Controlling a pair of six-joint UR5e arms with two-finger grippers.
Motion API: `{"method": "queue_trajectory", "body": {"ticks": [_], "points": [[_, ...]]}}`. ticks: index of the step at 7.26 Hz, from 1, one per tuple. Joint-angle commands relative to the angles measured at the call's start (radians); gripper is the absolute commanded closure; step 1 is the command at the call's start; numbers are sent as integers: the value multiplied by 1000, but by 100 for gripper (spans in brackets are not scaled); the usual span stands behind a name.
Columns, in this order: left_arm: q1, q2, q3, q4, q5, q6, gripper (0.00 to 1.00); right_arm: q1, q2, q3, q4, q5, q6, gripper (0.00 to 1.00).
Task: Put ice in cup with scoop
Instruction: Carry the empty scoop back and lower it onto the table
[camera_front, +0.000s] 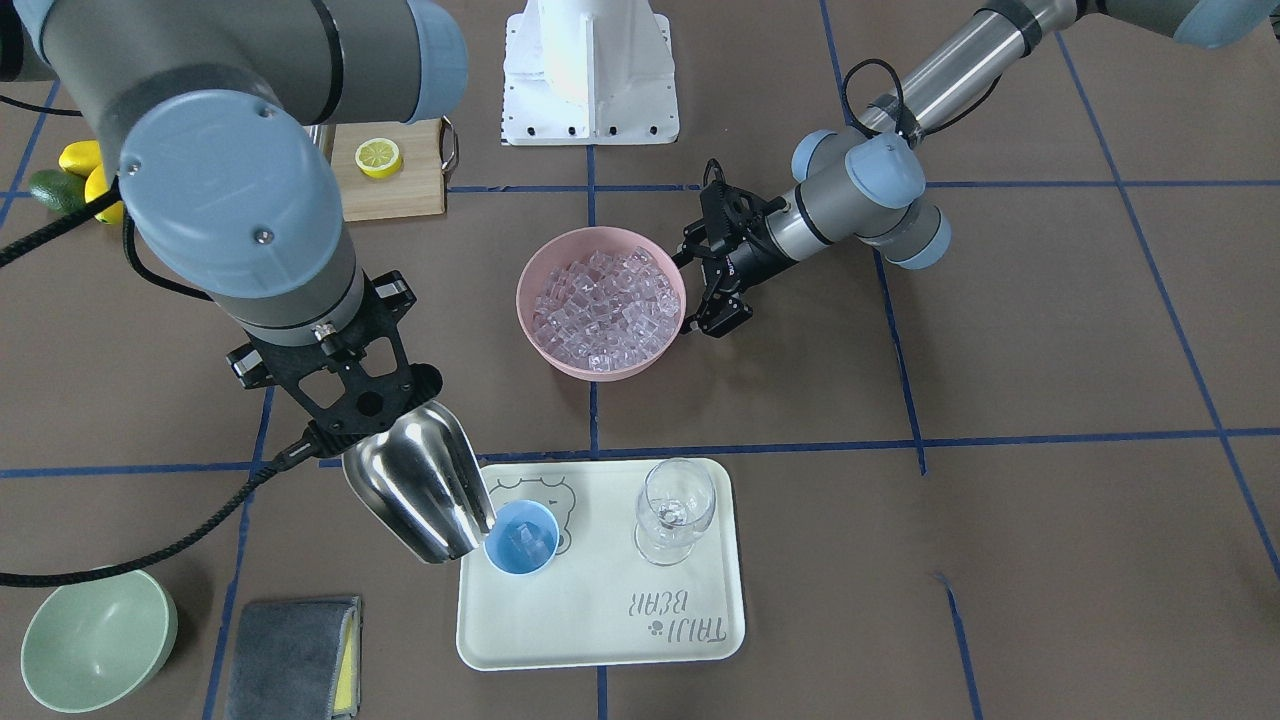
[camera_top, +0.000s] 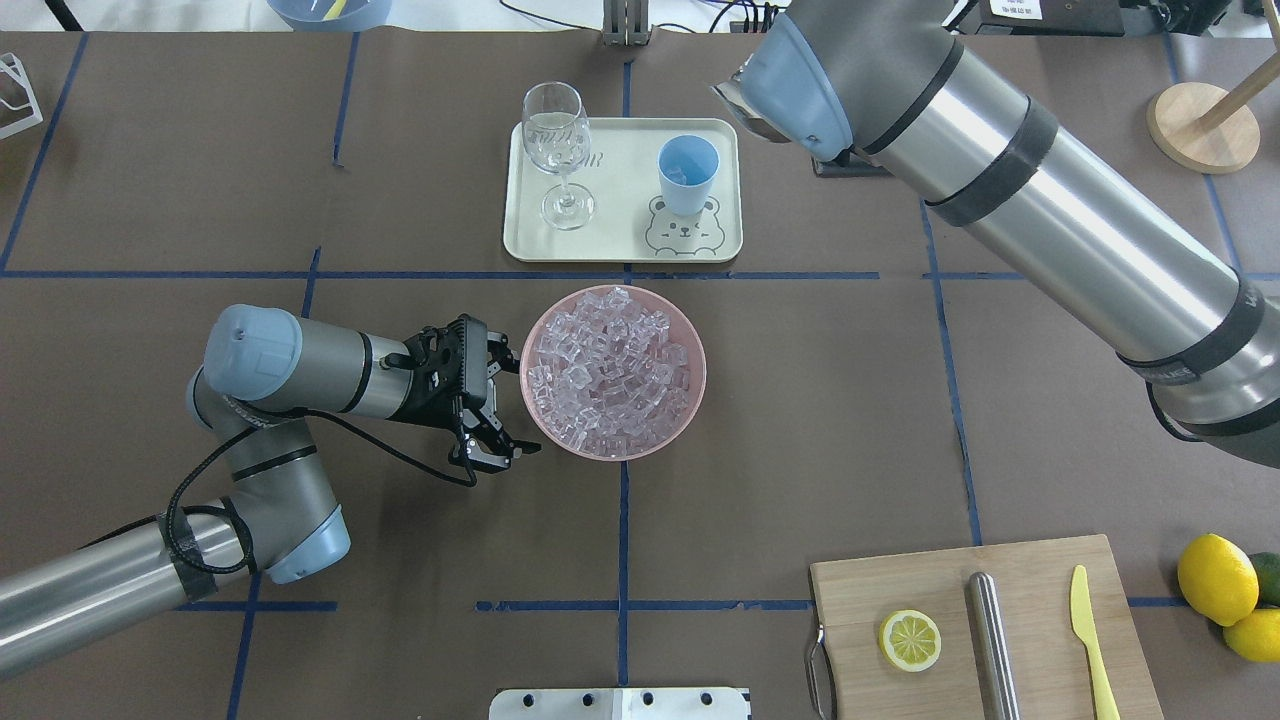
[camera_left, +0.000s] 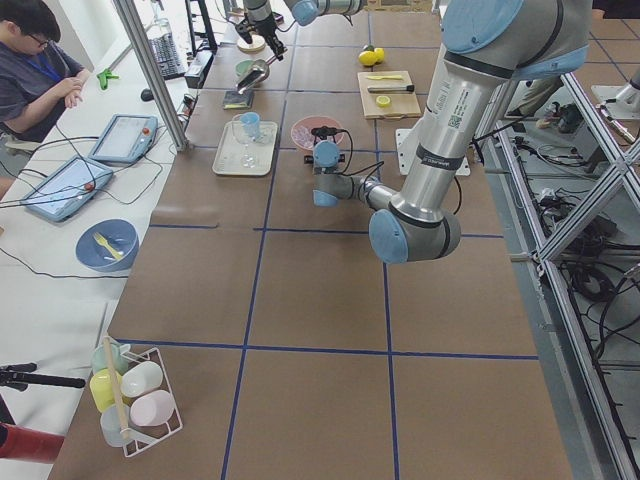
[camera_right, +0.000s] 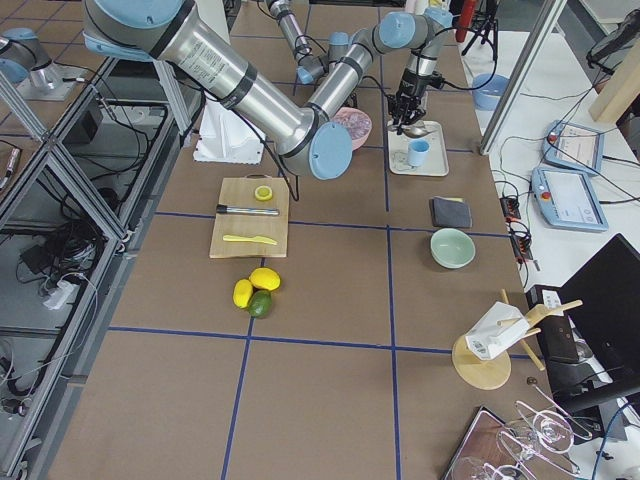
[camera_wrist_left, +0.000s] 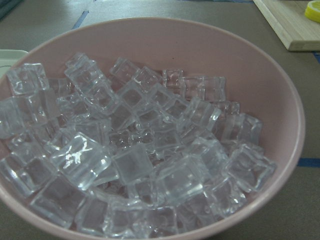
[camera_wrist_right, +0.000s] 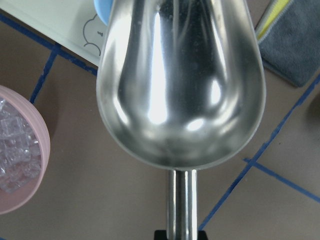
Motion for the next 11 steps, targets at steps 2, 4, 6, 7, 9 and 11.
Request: {"method": "queue_trajectory", "body": {"ticks": [2,4,6,7,9,11], "points": [[-2,0,2,-1,0,-1,0,8,-244,347,6,89,420,100],[-2,0,2,-1,0,-1,0,-12,-379,521,13,87,609,100],[-2,0,2,-1,0,-1,0,-38,-546,633,90,77,665,100],[0,0,2,-1,0,-1,0,-59,-623,647,184,71,717,100],[0,0,2,-1,0,-1,0,-101,-814,661,455,38,806,100],[0,0,2,-1,0,-1,0,-162,-1004,654,745,-1,907,100]]}}
